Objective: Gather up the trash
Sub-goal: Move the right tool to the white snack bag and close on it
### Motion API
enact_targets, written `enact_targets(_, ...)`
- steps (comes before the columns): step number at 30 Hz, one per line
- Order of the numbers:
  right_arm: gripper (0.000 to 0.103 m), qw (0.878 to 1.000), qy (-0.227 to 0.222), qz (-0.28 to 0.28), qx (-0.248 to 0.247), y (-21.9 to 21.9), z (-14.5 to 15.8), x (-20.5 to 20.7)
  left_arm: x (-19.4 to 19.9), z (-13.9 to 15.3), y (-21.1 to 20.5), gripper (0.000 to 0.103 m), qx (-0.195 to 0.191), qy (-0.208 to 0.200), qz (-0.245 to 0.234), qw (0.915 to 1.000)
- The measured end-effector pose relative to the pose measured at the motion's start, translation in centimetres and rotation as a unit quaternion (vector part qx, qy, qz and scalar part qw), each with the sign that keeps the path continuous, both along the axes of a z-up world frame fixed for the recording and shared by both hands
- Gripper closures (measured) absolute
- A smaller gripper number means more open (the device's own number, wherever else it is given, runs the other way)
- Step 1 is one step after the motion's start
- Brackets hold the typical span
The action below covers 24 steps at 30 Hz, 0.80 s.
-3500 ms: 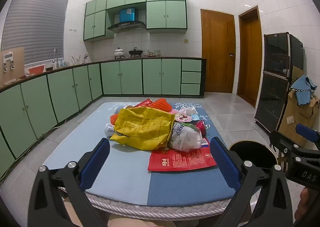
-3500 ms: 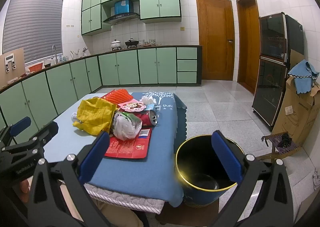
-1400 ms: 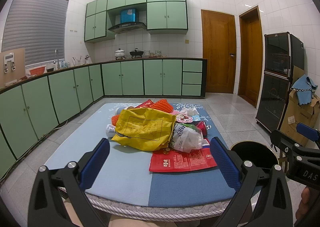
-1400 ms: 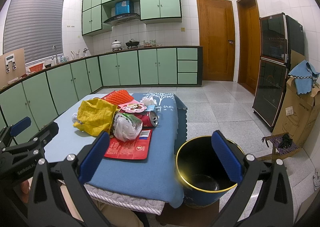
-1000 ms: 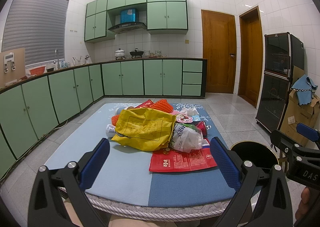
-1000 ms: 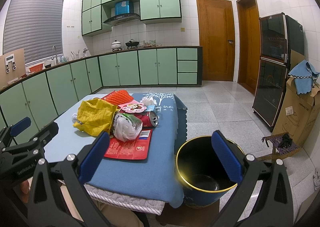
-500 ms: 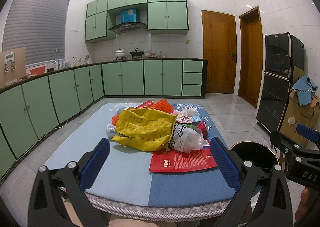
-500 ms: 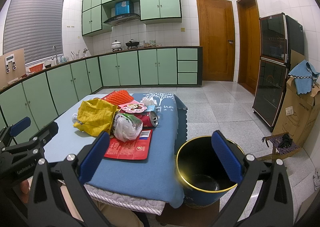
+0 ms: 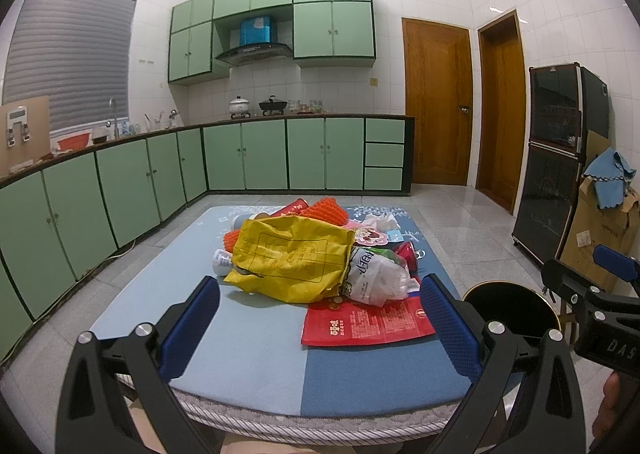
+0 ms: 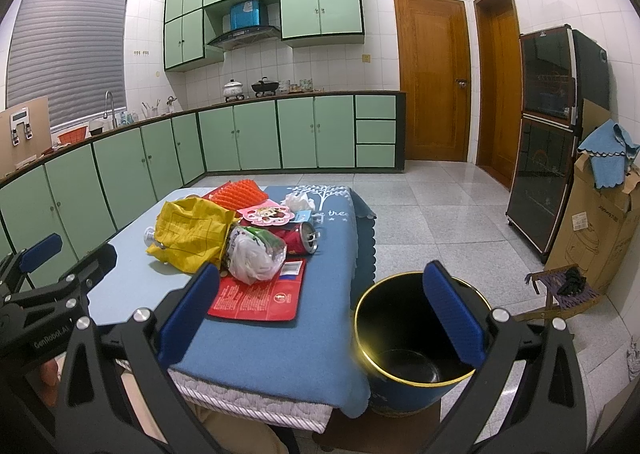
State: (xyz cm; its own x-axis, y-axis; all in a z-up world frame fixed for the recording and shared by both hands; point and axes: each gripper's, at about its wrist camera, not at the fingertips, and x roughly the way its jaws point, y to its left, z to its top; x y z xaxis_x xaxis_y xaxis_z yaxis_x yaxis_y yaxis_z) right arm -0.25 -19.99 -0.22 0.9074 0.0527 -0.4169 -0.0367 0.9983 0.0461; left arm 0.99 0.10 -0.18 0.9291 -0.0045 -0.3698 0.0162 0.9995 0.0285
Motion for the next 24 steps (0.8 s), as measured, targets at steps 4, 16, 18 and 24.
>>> enact_targets(4,0.005,1.0,0.006,0.003,0.001,0.2,0.0,0.7,0.5,0.0,1.0,0.006,0.001,0.005,-0.009,0.9999)
enact_targets(16,0.005,0.998,0.051,0.03,0.003,3.9,-0.4,8.2,7.6,-0.5,6.6,0.006,-0.003,0.056,0.032,0.9979)
enact_targets(18,0.005,0.997,0.072,0.039,0.011,4.7,-0.9,10.0,9.5,-0.8,8.0,0.006,0.003,0.066,0.046,0.9967)
enact_targets(24,0.008,0.989,0.129,0.064,0.025,7.2,-3.3,14.6,14.2,-2.6,12.6,0.006,-0.016,0.09,0.099,0.9908)
